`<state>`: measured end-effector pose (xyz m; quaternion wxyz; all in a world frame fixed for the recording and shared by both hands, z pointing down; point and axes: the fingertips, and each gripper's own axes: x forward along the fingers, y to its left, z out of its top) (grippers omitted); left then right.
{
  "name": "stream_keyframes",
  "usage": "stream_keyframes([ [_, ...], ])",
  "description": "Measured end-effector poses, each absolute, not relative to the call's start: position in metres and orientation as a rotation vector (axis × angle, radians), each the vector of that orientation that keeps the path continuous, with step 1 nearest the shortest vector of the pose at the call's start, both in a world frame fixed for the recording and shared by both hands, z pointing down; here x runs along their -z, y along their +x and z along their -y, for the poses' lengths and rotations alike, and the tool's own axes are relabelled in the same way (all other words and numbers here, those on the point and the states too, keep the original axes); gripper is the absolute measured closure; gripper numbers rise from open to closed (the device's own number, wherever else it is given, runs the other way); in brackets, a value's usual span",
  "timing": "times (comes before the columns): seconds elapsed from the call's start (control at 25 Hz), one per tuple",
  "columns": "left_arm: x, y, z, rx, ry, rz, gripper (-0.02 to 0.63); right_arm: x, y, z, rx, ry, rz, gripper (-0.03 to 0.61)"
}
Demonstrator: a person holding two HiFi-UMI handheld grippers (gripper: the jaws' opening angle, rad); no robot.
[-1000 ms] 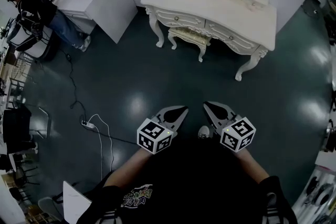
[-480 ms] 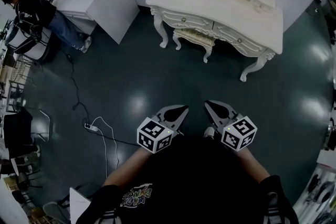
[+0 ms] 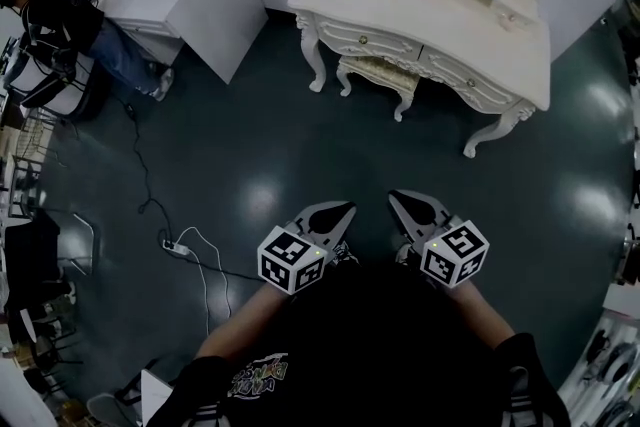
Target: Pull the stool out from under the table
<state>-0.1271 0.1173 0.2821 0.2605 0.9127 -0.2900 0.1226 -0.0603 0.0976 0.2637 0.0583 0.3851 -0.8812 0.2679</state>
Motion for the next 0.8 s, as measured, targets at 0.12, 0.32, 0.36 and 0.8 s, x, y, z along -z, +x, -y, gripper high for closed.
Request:
stream_keyframes([
  [0.12, -0.283, -0.146, -0.11, -0.328, 2.467, 0.792, 0.606, -0.265, -0.076, -0.09, -0.816, 1.18, 2.665, 0.552],
  [0.32, -0.287, -0.179, -0.101, -0.32, 2.452, 0.806, 0.606, -0.267, -0.1, -0.078, -0.816, 1.204, 2.659, 0.552],
  [0.36, -0.288, -0.186, -0.099, -0.319, 2.451, 0.81, 0.606, -0.267, -0.105, -0.075, -0.814, 1.208, 2.659, 0.552],
  [0.8, -0.299, -0.212, -0.078, -0.303, 2.43, 0.851, 0.606, -0.27, -0.111, -0.055, -0.804, 1.256, 2.634, 0.552],
])
